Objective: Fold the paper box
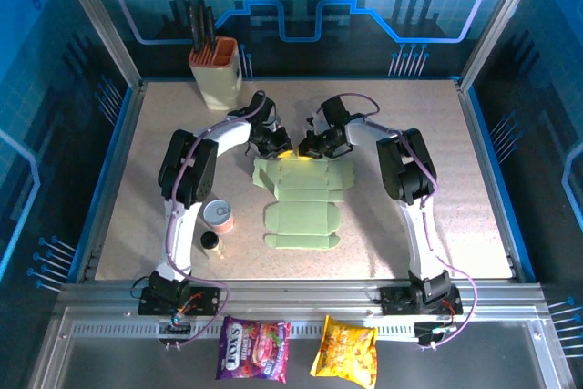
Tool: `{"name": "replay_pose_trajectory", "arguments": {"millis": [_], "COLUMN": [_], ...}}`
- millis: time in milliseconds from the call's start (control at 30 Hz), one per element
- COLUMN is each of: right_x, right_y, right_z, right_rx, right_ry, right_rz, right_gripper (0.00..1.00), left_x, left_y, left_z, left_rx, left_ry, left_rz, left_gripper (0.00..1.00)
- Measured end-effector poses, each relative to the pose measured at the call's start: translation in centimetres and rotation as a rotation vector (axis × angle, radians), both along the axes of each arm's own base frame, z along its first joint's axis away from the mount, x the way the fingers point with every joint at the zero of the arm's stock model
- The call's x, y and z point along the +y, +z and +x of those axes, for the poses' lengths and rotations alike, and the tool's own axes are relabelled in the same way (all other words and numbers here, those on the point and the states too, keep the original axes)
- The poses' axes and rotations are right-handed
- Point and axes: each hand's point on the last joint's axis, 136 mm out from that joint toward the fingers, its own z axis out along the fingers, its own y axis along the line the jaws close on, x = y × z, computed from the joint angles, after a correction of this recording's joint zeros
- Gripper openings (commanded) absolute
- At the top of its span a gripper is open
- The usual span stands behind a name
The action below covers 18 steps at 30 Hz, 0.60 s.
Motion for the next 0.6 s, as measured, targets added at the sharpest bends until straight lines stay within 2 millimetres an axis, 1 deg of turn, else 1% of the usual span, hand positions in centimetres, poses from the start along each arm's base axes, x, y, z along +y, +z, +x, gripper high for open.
{"name": "replay_pose_trajectory", "arguments": {"millis": [167,300,400,500,600], "right_x": [-0.1,-0.1,-0.1,-0.3,-0.5], "right_y": [0.0,0.0,0.1,0.3,1.2], "right_z": [0.0,0.0,0.0,-0.2,-0.5], "right_rx": [0.003,0.002,0.005,0.019,0.026], "right_ry": [-0.001,-0.002,-0.002,-0.004,-0.003], "right_rz": [-0.001,-0.001,-0.005,-0.015,-0.027], "right_gripper": [0.00,0.00,0.00,0.06,0.11], "left_x": [0.0,0.0,0.0,0.2,0.7], "left_y": [-0.2,-0.2,0.0,0.4,2.0], "left_z": [0.2,0.2,0.2,-0.1,-0.5], "left_rx": [-0.007,-0.021,-0.033,-0.046,-0.073], "left_ry": [0.010,0.011,0.011,0.011,0.005], "left_rz": [-0.008,-0.013,-0.014,0.003,0.017], "left_gripper": [0.04,0.04,0.08,0.13,0.19]}}
